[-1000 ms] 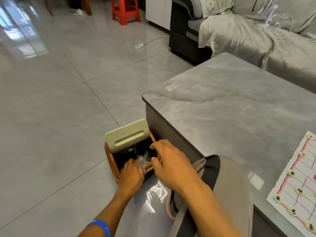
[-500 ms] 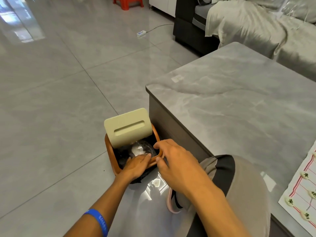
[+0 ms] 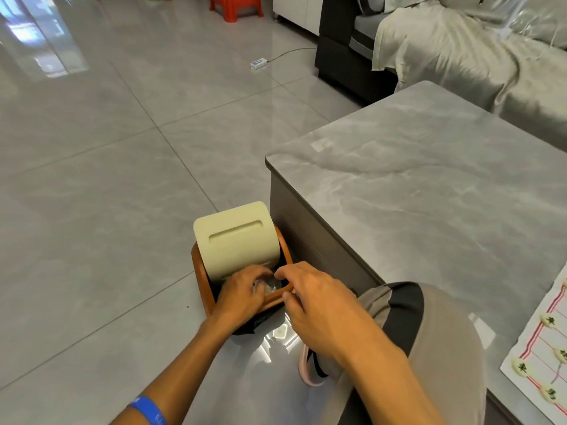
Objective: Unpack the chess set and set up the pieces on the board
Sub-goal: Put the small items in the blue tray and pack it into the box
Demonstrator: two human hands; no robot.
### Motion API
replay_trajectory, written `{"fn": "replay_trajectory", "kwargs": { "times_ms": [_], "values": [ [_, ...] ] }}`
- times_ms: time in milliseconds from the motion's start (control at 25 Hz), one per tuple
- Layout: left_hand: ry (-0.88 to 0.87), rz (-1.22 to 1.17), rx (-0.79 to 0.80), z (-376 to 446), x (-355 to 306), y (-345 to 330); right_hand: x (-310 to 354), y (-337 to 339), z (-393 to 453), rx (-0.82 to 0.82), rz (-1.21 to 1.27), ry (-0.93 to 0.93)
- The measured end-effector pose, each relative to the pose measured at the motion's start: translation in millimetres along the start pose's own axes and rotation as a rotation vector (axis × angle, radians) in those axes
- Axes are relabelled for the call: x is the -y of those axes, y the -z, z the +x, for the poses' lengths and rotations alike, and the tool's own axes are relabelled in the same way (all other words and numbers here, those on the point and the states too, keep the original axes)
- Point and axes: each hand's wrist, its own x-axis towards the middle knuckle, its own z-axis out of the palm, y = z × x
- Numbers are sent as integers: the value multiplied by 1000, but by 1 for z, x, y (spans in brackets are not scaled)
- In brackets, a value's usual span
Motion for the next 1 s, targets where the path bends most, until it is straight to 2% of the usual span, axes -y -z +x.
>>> {"fn": "replay_trajectory", "kwargs": {
  "times_ms": [40, 80, 120, 160, 240, 280, 360, 480, 640, 720, 1000],
  "values": [
    [-152, 149, -226, 0, -9, 11, 0, 0, 1, -10, -3, 8],
    [-233, 351, -361, 5, -15, 23, 0, 1, 2, -10, -11, 6],
    [-205, 545, -350, 13, -14, 33, -1, 1, 2, -2, -20, -3],
    [-92, 660, -225, 22, -10, 42, -2, 1, 2, 14, -30, -12],
    [138, 656, 81, 36, 3, 50, -2, 0, -1, 51, -41, -23],
    [171, 617, 174, 41, 10, 50, -2, 0, -2, 66, -41, -21],
    [159, 575, 227, 46, 19, 51, 0, 0, -3, 86, -42, -12],
    [160, 564, 217, 49, 23, 50, -2, -2, -1, 109, -53, -22],
    [159, 741, 32, 34, 26, 30, -2, -4, -1, 124, -53, -35],
    [203, 734, -24, 30, 20, 22, -3, -6, 0, 110, -60, -25],
    [348, 677, 4, 31, -2, 9, 0, -2, -3, 105, -74, -42]
  ]
}}
